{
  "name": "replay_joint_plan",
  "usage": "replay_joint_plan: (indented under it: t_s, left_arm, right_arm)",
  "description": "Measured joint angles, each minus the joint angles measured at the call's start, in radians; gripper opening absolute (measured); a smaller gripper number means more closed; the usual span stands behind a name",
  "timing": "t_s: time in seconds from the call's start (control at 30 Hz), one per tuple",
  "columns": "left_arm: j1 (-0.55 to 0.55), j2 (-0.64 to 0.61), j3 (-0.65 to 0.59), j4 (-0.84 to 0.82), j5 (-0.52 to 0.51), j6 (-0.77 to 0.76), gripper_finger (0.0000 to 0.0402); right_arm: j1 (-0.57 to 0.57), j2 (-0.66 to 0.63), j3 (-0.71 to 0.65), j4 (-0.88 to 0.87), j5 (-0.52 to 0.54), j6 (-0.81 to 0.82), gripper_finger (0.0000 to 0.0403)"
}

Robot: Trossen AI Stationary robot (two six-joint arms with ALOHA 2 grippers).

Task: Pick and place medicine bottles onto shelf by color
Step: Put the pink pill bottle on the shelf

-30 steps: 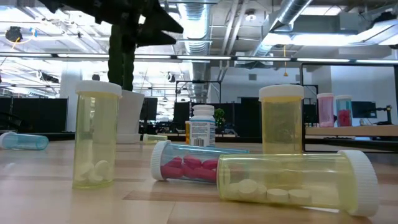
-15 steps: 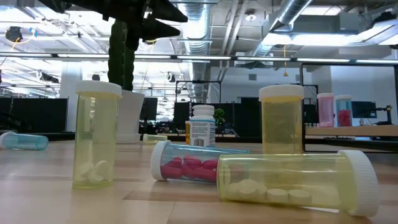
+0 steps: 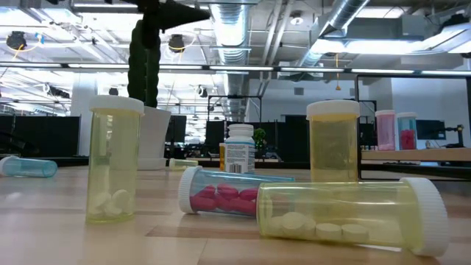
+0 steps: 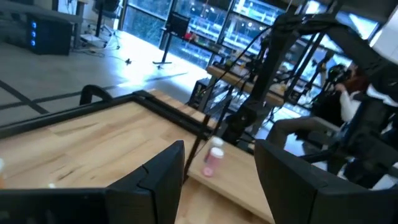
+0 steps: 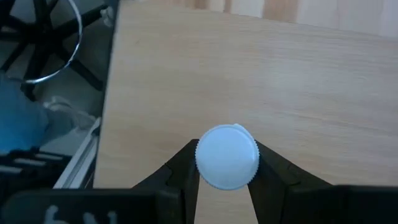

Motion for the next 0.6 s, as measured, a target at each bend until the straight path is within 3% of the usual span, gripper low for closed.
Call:
replay_joint_plan:
  t_s: [0.43, 0.6]
  left_arm:
    - [-0.107, 0.001, 0.000, 0.019, -0.088, -0.066, 0.0183]
    - [-0.132, 0.001, 0.000, 0.015, -0.137, -0.092, 0.0183]
  right_arm:
    - [0.004, 0.000, 0.001, 0.038, 0.022, -0.177, 0.0132]
    - [0.004, 0.000, 0.001, 0.039, 0.021, 0.010, 0.0132]
